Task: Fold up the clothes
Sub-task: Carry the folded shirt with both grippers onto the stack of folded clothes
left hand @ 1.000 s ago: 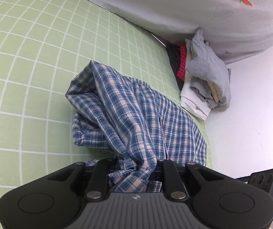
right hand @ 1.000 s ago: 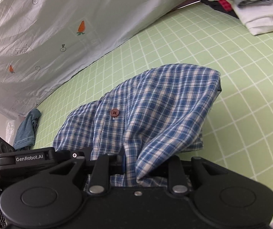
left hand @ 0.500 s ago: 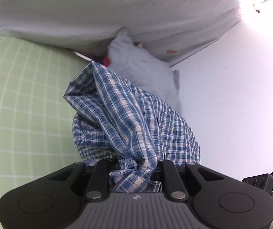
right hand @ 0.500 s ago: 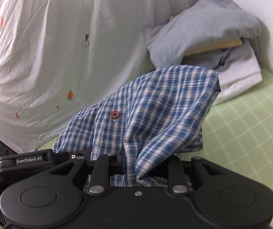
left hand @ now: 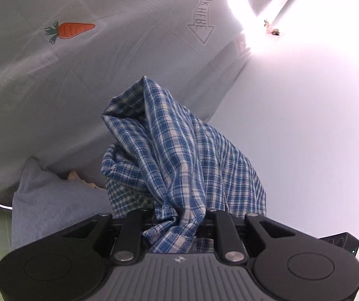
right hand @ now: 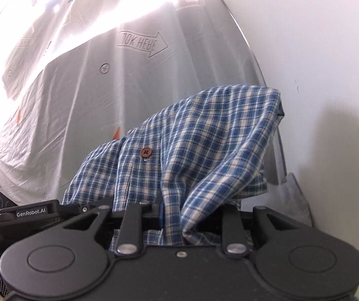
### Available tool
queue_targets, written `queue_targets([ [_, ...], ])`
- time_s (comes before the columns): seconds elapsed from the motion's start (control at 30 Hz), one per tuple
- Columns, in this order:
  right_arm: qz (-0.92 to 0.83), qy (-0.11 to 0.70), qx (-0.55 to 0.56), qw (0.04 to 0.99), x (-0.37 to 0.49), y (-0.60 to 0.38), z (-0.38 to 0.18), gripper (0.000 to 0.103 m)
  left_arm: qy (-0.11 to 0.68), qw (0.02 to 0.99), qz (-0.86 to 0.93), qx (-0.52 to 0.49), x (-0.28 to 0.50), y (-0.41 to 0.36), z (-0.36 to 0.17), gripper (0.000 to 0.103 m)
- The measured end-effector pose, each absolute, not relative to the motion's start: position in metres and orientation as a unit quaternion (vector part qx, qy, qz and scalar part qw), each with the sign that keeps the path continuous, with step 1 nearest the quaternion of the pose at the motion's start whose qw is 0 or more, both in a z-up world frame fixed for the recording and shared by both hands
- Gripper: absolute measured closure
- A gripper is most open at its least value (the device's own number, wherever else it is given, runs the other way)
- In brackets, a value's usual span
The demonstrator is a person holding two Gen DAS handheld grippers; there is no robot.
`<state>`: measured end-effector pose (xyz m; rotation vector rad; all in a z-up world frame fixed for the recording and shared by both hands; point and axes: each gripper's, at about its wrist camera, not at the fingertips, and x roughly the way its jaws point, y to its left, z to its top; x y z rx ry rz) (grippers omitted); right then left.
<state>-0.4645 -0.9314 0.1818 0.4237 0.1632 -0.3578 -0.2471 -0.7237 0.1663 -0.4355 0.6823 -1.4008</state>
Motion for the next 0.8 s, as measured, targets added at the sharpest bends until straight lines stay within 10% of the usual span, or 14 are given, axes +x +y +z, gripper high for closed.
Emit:
queue_targets([
  [0.17,-0.266,0.133,0.180,0.938,-0.399,-0.992,0.124,0.035,0.344,0.761,-0.533,-0.139,-0.195,-0.779,0.111,0.067],
  [0.27,-0.361,0.198,0.108,0.905,-0.357,-1.007,0.077,0.033,0.361,0.781,-0.497,-0.111,-0.183,-0.787,0.084,0.061],
  [0.4,-0.441,0.168,0.026,0.881,-0.346,-0.983,0.064,0.019,0.372,0.808,-0.450,-0.083,-0.172,-0.793,0.055,0.022],
  [0.8,-0.389,0.184,0.044,0.902,-0.341,-0.976,0.036,0.004,0.326,0.828,-0.455,-0.019,-0.191,-0.798,0.051,0.009],
])
